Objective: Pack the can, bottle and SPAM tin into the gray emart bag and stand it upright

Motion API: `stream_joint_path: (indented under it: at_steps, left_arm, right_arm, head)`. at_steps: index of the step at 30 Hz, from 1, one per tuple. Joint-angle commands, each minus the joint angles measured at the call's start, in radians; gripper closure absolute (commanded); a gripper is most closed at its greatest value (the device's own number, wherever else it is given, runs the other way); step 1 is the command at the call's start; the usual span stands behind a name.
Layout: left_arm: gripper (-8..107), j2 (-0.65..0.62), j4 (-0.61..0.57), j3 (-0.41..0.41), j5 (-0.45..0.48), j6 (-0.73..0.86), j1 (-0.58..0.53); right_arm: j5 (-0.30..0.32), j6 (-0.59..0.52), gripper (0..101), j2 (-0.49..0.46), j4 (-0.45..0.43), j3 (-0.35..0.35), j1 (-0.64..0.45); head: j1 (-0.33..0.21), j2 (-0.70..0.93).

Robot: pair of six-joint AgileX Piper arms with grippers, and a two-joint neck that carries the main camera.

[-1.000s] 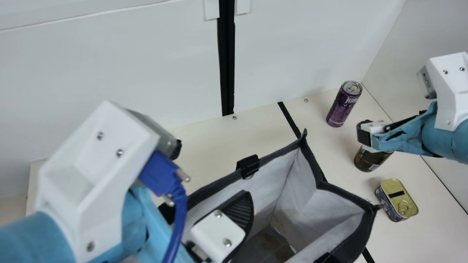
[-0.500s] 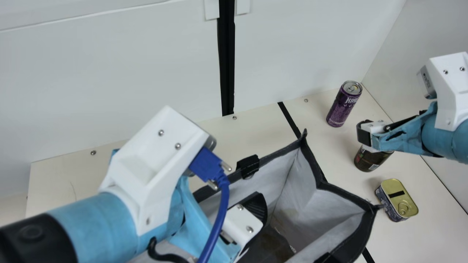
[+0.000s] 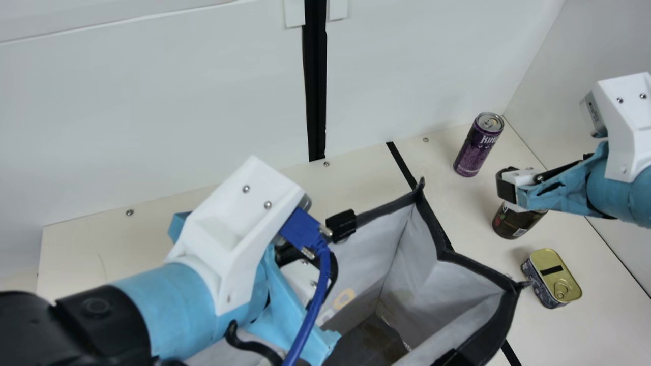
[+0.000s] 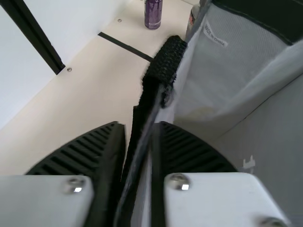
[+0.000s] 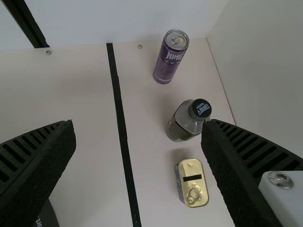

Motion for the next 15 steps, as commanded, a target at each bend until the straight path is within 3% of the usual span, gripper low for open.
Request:
stream_joint_path:
  at_steps: [1,15]
  left_arm:
    - [107,-0.005,0.01,0.01,-0.001,-0.011,-0.003]
    - [107,-0.076,0.143,0.074,-0.001,-0.129,-0.009]
  right_arm:
    - [0.0,0.0,6,0.0,0.0,0.0,0.0]
    - [0.0,0.0,6,0.0,0.0,0.0,0.0]
  head:
    - [-0.021,-0.002]
    - [-0.021,-0.002]
